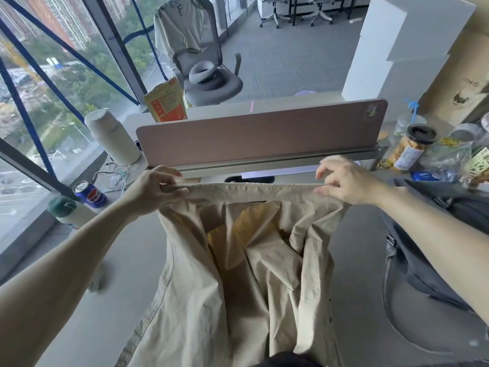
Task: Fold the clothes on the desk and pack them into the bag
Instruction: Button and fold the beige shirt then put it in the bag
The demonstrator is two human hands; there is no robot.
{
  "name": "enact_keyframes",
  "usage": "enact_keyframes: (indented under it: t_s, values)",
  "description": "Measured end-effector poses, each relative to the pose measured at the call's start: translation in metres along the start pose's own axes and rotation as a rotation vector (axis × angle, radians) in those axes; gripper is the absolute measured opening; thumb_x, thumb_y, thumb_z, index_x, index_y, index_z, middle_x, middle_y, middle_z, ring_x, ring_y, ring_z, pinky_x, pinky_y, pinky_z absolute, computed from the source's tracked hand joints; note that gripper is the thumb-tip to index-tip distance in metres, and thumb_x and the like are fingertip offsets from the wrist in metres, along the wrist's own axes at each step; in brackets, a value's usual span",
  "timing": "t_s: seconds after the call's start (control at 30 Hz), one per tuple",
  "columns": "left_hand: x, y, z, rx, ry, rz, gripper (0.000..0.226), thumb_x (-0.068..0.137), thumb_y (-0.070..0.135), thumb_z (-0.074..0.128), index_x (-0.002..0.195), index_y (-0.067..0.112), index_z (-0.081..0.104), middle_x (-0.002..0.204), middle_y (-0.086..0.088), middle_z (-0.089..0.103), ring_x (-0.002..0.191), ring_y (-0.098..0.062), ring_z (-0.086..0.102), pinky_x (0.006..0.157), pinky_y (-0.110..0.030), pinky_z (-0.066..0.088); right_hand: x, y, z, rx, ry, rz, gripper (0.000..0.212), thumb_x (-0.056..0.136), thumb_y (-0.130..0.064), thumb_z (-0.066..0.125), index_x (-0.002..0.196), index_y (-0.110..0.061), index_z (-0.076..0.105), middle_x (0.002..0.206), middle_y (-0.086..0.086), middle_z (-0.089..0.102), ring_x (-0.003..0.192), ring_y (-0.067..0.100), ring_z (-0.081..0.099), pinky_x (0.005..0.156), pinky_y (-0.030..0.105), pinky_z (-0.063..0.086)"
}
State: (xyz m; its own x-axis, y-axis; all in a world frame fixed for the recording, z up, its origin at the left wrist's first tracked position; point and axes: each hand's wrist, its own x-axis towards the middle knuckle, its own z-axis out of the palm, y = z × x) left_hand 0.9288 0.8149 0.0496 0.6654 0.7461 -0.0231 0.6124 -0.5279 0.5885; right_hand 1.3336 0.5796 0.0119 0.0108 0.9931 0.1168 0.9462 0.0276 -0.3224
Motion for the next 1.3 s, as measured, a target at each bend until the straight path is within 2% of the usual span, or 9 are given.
enact_keyframes:
  t_s: [0.13,0.2,0.27,0.47,0.67,0.87,1.03,1.13,1.3]
  values:
    - [0.010,-0.003,0.002,0.019,0.107,-0.045,0.057,0.062,0.070,0.070,0.062,0.014,0.060,0.058,0.001,0.053,0.054,-0.017,0.045,0.054,-0.028,0.035,0.001,0.008,-0.002,-0.120,0.239,-0.123,0.055,0.089,-0.053,0.055,0.058,-0.009,0.067,0.078,0.004,0.067,0.094,0.027,0.061,0.093,0.045,0.048]
    - [0.021,0.001,0.007,0.027,0.179,-0.094,0.048,0.071,0.053,0.082,0.065,0.010,0.061,0.057,-0.004,0.049,0.054,-0.018,0.041,0.053,-0.028,0.032,0.005,0.013,-0.003,-0.030,0.214,-0.018,0.057,0.089,-0.057,0.055,0.057,-0.010,0.057,0.057,0.003,0.053,0.063,0.025,0.053,0.072,0.038,0.051]
    - [0.037,0.006,0.012,0.056,0.233,-0.132,0.035,0.075,0.038,0.085,0.069,0.010,0.066,0.059,-0.003,0.052,0.056,-0.017,0.046,0.052,-0.027,0.034,0.016,0.018,-0.001,0.047,0.175,0.086,0.058,0.092,-0.055,0.057,0.057,-0.010,0.048,0.051,0.003,0.041,0.053,0.025,0.040,0.058,0.038,0.038]
    - [0.092,-0.002,0.062,0.089,0.195,-0.232,0.021,0.081,0.025,0.082,0.094,0.009,0.077,0.084,-0.006,0.070,0.082,-0.020,0.064,0.076,-0.031,0.053,0.076,0.063,0.050,0.075,-0.079,0.334,0.029,0.091,-0.021,0.061,0.063,-0.020,0.055,0.065,0.000,0.058,0.076,0.034,0.056,0.072,0.037,0.041]
    - [0.113,-0.036,0.114,0.132,0.222,-0.408,0.019,0.088,0.015,0.069,0.107,0.010,0.074,0.105,-0.007,0.072,0.101,-0.025,0.065,0.083,-0.026,0.048,0.090,0.085,0.122,0.228,0.014,0.468,0.017,0.090,-0.010,0.058,0.085,-0.003,0.072,0.081,0.011,0.071,0.082,0.031,0.062,0.078,0.034,0.046]
    - [0.094,-0.057,0.137,0.097,0.104,-0.555,0.046,0.088,0.018,0.072,0.130,0.022,0.055,0.108,0.001,0.066,0.093,-0.021,0.057,0.058,-0.029,0.042,0.076,0.091,0.163,0.359,0.007,0.637,0.045,0.089,-0.013,0.059,0.134,-0.014,0.058,0.128,0.011,0.064,0.117,0.031,0.058,0.101,0.035,0.044]
    - [0.051,-0.088,0.158,0.037,-0.083,-0.667,0.065,0.081,0.030,0.081,0.136,0.028,0.046,0.126,-0.003,0.065,0.118,-0.027,0.056,0.084,-0.039,0.051,0.048,0.080,0.184,0.463,-0.089,0.760,0.078,0.091,-0.020,0.066,0.155,-0.012,0.023,0.151,0.016,0.040,0.138,0.030,0.039,0.110,0.034,0.031]
    - [0.019,-0.104,0.174,0.025,-0.193,-0.758,0.073,0.080,0.035,0.082,0.141,0.027,0.042,0.128,-0.005,0.061,0.118,-0.027,0.054,0.086,-0.036,0.046,0.023,0.066,0.196,0.547,-0.138,0.844,0.086,0.091,-0.020,0.065,0.157,-0.011,0.010,0.160,0.013,0.025,0.146,0.027,0.028,0.115,0.033,0.024]
    - [-0.048,-0.131,0.198,0.034,-0.396,-0.906,0.087,0.076,0.045,0.083,0.142,0.017,0.035,0.127,-0.012,0.055,0.112,-0.030,0.055,0.094,-0.038,0.045,-0.041,0.026,0.213,0.608,-0.085,1.055,0.075,0.091,-0.021,0.064,0.153,-0.008,0.025,0.155,0.016,0.035,0.141,0.030,0.035,0.112,0.037,0.031]
